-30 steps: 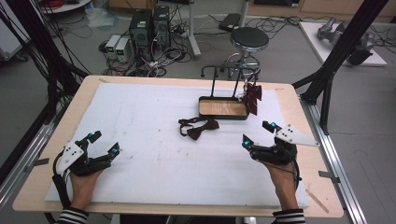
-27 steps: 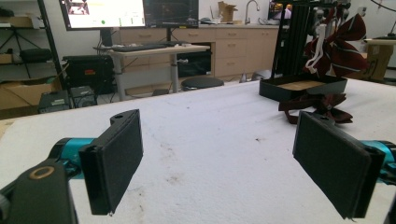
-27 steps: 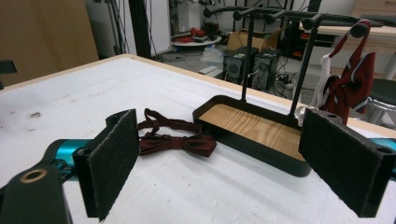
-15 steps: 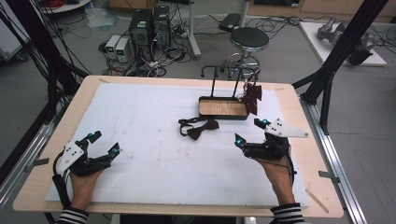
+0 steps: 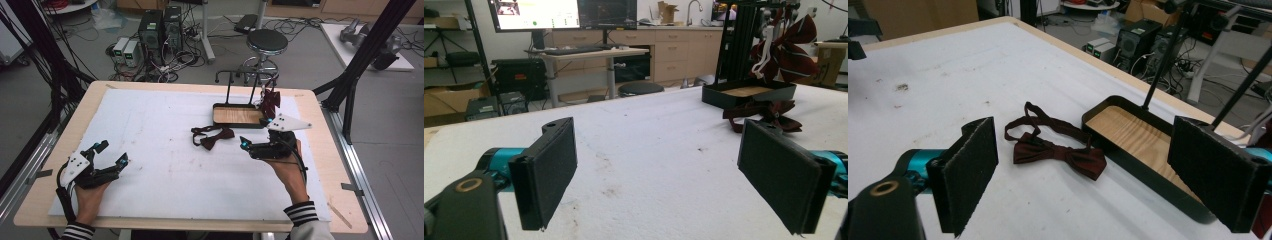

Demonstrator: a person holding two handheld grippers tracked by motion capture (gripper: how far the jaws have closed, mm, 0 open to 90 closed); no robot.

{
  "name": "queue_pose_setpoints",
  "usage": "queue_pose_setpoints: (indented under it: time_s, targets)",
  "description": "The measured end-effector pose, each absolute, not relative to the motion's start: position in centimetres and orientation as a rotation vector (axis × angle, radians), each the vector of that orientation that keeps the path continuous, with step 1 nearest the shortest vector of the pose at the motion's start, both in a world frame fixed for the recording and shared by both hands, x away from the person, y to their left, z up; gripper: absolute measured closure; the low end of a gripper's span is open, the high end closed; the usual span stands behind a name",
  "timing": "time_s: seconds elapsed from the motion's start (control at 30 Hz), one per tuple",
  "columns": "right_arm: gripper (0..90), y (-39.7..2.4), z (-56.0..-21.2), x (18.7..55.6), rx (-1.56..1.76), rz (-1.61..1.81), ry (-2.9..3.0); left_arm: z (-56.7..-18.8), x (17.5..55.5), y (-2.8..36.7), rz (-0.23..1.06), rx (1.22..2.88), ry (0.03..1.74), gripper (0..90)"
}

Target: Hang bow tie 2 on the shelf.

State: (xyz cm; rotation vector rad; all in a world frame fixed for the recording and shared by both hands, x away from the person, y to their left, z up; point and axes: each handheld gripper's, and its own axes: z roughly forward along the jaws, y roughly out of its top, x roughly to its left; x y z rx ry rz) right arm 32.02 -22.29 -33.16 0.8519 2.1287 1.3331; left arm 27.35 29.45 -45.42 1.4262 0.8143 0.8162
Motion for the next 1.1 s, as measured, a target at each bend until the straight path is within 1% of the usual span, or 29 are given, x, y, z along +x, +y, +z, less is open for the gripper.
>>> queue_pose_setpoints:
  time_s: [0.7,1.1]
  targets:
    - [12.0,-19.0,-32.8,35.8,0.771,1.221,2.284,-45.4,27.3,29.5,0.817,1.428,0.814,16.4]
    - [12.1,-16.8,-33.7,38.2,0.711,1.167,2.378,-45.4,27.3,29.5,0.816,1.428,0.813,16.3]
